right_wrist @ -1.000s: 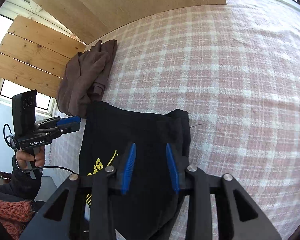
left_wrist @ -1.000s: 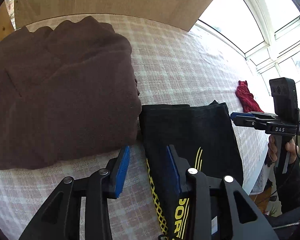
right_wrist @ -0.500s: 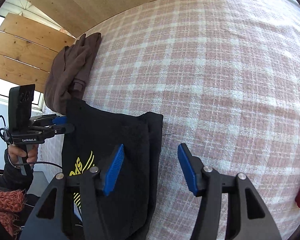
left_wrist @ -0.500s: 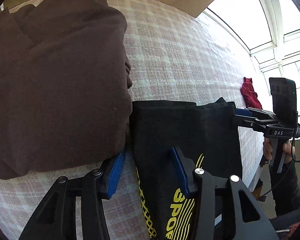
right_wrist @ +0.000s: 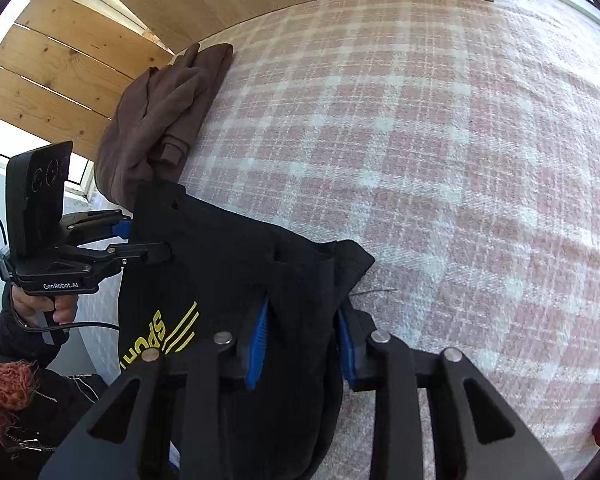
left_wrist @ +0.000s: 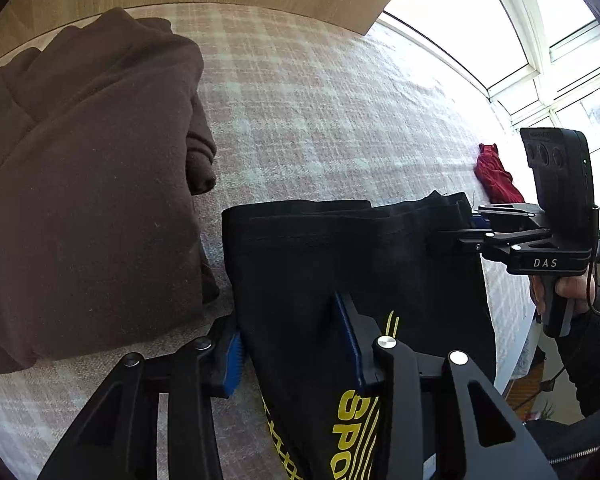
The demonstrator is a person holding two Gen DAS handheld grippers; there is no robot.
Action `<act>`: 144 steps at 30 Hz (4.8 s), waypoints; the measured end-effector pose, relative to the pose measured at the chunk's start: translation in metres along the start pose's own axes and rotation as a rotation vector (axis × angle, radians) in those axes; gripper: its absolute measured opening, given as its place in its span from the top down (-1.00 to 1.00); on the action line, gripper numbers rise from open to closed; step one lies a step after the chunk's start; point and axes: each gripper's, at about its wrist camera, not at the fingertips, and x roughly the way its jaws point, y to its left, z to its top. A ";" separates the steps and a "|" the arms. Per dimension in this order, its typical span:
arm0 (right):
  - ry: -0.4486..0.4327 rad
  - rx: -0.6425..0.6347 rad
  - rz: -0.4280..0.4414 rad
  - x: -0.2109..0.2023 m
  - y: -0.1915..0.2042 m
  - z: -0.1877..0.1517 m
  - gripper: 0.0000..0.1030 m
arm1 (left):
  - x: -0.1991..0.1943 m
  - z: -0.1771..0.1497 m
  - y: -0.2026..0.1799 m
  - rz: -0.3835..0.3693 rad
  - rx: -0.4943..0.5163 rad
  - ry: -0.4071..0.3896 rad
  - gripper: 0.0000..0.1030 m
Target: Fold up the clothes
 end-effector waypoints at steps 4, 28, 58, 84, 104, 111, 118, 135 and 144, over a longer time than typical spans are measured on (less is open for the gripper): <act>-0.073 -0.040 0.018 -0.020 0.013 -0.015 0.66 | -0.010 -0.010 0.002 -0.075 -0.017 -0.046 0.64; -0.360 -0.353 0.101 -0.123 0.230 -0.007 0.66 | -0.261 -0.088 0.005 0.014 0.027 -0.524 0.71; -0.096 -0.253 -0.201 0.096 0.187 0.232 0.16 | -0.139 0.121 0.194 0.422 -0.097 -0.217 -0.04; -0.101 -0.247 -0.273 0.095 0.191 0.210 0.29 | -0.135 0.133 0.193 0.475 -0.060 -0.177 -0.09; -0.375 -0.279 -0.438 -0.061 0.277 0.060 -0.52 | -0.258 -0.036 0.026 0.465 -0.057 -0.483 -0.44; -0.428 -0.243 -0.475 -0.092 0.290 0.000 -0.52 | -0.268 -0.089 -0.016 0.453 -0.085 -0.518 -0.44; -0.474 -0.251 -0.480 -0.121 0.307 -0.050 -0.52 | -0.274 -0.138 -0.054 0.475 -0.083 -0.525 -0.46; -0.500 -0.258 -0.500 -0.145 0.332 -0.109 -0.52 | -0.283 -0.197 -0.096 0.486 -0.072 -0.539 -0.47; -0.504 -0.258 -0.489 -0.155 0.333 -0.129 -0.52 | -0.285 -0.212 -0.113 0.470 -0.065 -0.542 -0.47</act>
